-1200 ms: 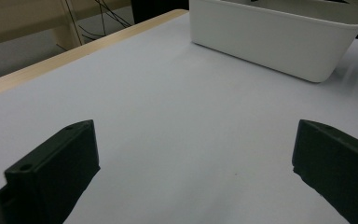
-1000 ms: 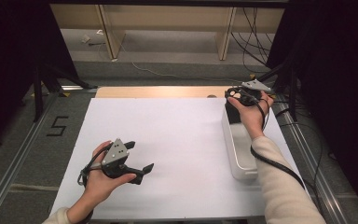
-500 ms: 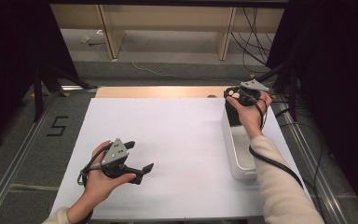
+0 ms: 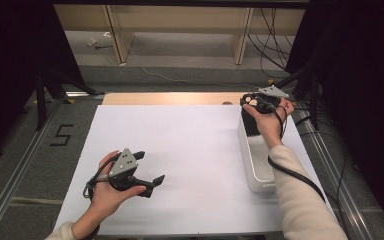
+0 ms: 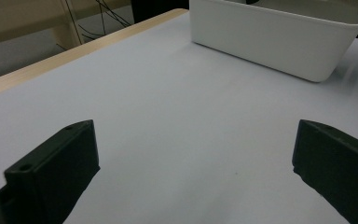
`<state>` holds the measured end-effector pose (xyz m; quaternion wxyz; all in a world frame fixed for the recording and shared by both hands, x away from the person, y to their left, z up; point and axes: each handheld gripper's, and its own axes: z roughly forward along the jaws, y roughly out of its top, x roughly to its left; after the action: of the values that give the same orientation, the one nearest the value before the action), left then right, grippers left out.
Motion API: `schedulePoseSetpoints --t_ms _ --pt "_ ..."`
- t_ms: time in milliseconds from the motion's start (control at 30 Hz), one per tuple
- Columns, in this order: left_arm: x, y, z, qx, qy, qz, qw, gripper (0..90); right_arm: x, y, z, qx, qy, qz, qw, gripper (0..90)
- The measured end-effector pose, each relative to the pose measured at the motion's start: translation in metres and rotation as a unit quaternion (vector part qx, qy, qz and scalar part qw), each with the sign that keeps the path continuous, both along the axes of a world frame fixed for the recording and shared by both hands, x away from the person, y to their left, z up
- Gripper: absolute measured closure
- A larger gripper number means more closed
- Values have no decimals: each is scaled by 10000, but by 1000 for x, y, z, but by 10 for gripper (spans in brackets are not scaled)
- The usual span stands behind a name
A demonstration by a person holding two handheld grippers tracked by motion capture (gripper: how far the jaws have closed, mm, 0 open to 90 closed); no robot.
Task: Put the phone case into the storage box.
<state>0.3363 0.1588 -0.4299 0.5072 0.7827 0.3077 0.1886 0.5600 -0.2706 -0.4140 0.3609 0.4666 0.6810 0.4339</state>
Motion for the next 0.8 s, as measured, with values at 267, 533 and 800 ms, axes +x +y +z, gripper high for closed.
schedulePoseSetpoints --t_ms 267,533,800 --pt "0 0 0 -6 -2 3 10000 0 0 -3 2 33 -19 -33 10000 5" --pt "0 0 0 -1 -3 2 10000 0 -1 -3 5 88 -91 -53 9999 4" --pt "0 0 0 -6 -2 3 10000 0 -1 -4 8 122 -127 -35 9998 4"
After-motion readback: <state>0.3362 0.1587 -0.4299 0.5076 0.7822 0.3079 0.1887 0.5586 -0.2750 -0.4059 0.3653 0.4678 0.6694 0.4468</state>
